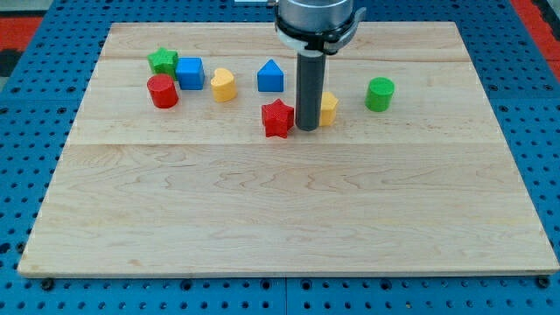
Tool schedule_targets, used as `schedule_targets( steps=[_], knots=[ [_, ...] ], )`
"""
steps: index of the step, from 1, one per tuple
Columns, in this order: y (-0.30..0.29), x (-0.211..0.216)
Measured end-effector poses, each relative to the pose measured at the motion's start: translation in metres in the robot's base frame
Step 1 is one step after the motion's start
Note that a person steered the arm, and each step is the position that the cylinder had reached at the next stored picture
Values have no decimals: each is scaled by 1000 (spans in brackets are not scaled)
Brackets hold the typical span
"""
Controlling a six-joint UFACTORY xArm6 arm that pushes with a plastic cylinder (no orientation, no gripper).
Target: Move the red star to the bottom left of the yellow hexagon
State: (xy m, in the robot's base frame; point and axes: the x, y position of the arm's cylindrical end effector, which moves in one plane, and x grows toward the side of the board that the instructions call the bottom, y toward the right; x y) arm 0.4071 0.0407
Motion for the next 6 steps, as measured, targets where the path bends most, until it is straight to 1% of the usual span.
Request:
schedule_targets(
  steps=[1, 3, 4, 5, 6],
  knots=[
    [-18, 31],
    [-164, 35],
    [-182, -19],
    [-143, -37],
    [-80, -3]
  ],
)
